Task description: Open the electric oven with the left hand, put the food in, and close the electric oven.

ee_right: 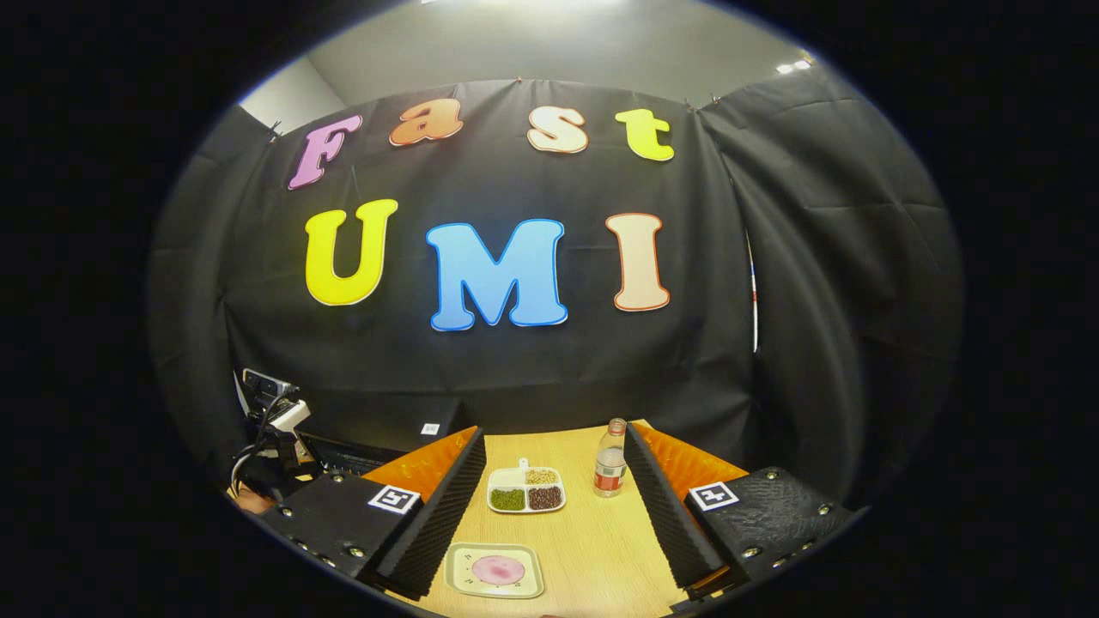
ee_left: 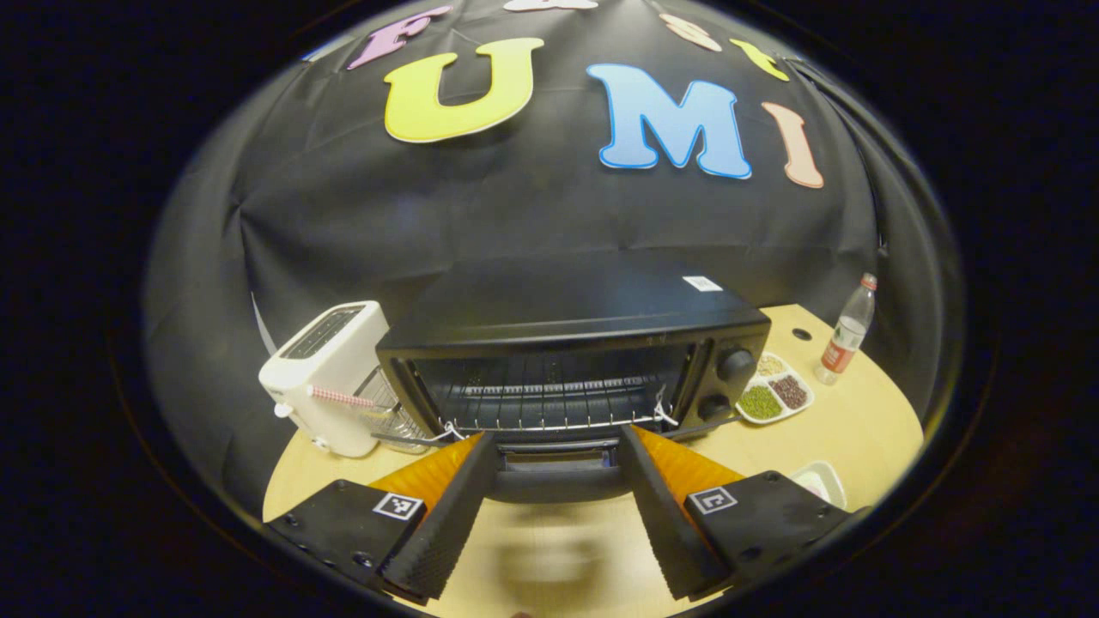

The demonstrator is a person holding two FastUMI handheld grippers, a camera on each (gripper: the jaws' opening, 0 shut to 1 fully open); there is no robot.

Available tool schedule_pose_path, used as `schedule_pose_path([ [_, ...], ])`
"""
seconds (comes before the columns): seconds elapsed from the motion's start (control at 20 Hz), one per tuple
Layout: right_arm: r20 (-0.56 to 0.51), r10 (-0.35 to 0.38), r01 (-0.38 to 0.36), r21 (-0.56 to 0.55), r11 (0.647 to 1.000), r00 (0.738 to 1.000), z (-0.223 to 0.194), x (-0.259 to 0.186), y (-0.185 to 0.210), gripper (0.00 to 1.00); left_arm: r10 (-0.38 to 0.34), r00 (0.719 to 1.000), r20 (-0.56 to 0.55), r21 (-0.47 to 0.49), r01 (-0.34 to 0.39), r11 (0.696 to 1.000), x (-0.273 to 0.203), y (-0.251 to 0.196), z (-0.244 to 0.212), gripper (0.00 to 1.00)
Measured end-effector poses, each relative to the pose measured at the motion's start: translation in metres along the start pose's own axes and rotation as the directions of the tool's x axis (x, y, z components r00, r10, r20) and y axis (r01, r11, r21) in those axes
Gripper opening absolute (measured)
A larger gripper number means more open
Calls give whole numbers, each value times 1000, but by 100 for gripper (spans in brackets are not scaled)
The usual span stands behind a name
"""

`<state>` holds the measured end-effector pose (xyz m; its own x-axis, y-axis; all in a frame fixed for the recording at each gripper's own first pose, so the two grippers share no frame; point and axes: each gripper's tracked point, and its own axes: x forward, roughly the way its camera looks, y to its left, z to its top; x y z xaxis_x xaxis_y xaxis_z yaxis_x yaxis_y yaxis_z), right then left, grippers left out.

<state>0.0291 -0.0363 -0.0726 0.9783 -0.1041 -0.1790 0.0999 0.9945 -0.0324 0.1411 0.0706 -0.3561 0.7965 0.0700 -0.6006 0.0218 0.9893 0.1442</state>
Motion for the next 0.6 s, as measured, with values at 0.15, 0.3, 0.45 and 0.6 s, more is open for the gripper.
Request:
schedule_pose_path([
  [0.15, -15, 5, -5, -2, 1000, 1000, -7, -6, 1, 98, -12, 1000, -17, 2, 12, 1000, -8, -3, -22, 96],
  [0.3, -27, 7, -7, -6, 1000, 1000, -11, -7, 3, 98, -16, 998, -53, -6, 16, 1000, -14, -5, -46, 98],
  [0.45, -35, 10, -11, -17, 1000, 999, -15, -8, 4, 98, -21, 994, -108, 22, 23, 999, -16, -7, -76, 100],
  [0.6, -59, 13, -15, -27, 1000, 998, -23, -7, 3, 98, -24, 986, -167, 38, 31, 999, -12, -5, -100, 98],
])
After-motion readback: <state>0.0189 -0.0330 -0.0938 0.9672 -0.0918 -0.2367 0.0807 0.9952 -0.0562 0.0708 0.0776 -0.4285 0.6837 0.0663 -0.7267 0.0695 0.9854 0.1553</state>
